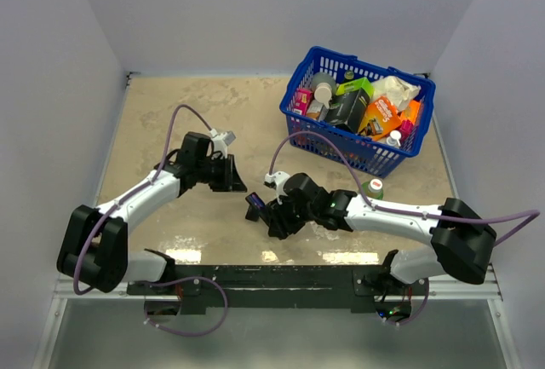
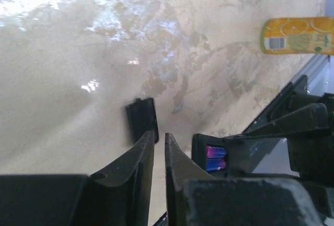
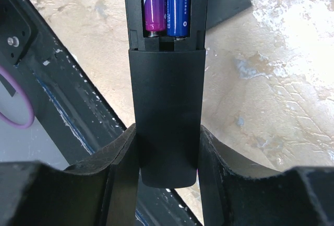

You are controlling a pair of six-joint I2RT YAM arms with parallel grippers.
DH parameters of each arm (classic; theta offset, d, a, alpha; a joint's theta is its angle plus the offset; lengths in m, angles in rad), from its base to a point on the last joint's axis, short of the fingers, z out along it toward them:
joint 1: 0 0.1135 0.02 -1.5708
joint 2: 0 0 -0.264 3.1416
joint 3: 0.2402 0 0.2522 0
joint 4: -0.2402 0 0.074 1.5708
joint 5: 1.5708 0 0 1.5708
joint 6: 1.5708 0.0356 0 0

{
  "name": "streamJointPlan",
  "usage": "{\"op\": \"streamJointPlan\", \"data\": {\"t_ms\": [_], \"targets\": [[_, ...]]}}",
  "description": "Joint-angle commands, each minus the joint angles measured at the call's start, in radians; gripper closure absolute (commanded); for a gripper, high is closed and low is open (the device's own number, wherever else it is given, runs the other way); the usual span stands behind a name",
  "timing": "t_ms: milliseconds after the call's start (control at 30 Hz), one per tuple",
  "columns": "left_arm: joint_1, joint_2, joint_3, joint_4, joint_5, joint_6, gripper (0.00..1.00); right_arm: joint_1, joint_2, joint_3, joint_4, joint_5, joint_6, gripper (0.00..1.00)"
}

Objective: Unload the batteries from the remote control

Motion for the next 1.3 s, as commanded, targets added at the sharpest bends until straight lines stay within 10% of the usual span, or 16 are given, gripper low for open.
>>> {"op": "streamJointPlan", "data": {"t_ms": [0,467,833,1267], "targets": [[0.022,0.005,0.052,-0.048,-0.122,0.001,0.78,0.002,-0.011,0.000,0.030,0.018,-0.008,0.93],[0.033,-0.190,0.015,-0.047,-0.078,-0.033,0.41,0.002,0.032,0.084,-0.054,0.175,0.076,0.89],[0.128,-0.308,0.011,-0.174,-0.405,-0.090,0.22,0.004,0.172,0.181,-0.231,0.456,0.452,0.88],[0.231,-0.348,0.006,-0.257,-0.560,-0.106,0.22,0.094,0.243,0.176,-0.268,0.469,0.651,0.84]]}}
